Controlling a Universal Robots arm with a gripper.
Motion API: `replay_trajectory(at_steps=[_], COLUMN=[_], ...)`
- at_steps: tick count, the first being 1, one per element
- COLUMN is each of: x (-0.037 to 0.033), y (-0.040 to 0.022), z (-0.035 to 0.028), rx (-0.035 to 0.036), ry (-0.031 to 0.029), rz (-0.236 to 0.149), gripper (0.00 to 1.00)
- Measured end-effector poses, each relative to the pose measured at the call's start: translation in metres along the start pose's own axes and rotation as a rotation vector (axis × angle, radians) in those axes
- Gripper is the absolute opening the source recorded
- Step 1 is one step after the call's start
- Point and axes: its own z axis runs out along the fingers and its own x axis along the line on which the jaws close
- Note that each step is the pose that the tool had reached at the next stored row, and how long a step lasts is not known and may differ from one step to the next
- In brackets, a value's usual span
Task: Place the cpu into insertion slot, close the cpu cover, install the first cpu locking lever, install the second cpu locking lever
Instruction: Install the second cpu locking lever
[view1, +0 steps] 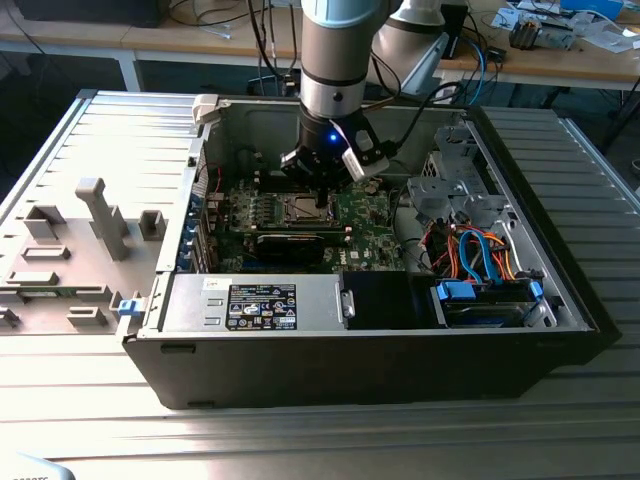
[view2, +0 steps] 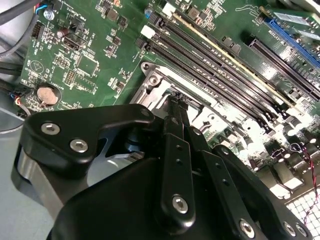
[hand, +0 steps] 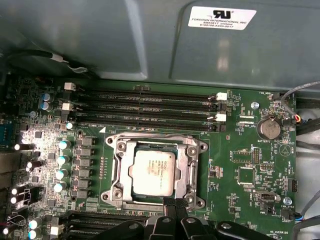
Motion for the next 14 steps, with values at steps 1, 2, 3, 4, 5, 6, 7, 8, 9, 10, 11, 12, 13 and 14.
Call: replay_trajectory(at_steps=[1,2,3,4,5,6,7,8,9,10,11,12,13,14], x=[-0.0001,-0.0001,0.0000,0.0003,0.0005,0.0006,0.0009,0.0011,0.0012,0.0013,0.0013,0.0014,0.0014,0.0015], y=[-0.0002,-0.0008,-0.0017,-0.0050,-0.0076,-0.0095,-0.0127,-0.0149,-0.0169,-0.0177,-0.0186,-0.0190,-0.0194,-0.0197], z=[0.0003,0.0007,0.0010,0.0014,0.0016,0.0017,0.0020,0.0025,0.0031,0.0037,0.0047,0.0052,0.0058,0.0064], rx=[-0.0006,-0.0034,-0.0095,-0.0269,-0.0384,-0.0491,-0.0692,-0.0818,-0.0892,-0.0920,-0.0951,-0.0965,-0.0976,-0.0979], ry=[-0.0002,-0.0004,-0.0008,-0.0021,-0.0029,-0.0036,-0.0052,-0.0060,-0.0065,-0.0067,-0.0070,-0.0072,-0.0073,-0.0073], rz=[0.000,0.000,0.000,0.000,0.000,0.001,0.001,0.001,0.001,0.001,0.001,0.001,0.001,0.001], gripper=[0.11,0.11,0.11,0.11,0.11,0.11,0.11,0.11,0.11,0.11,0.11,0.11,0.11,0.11])
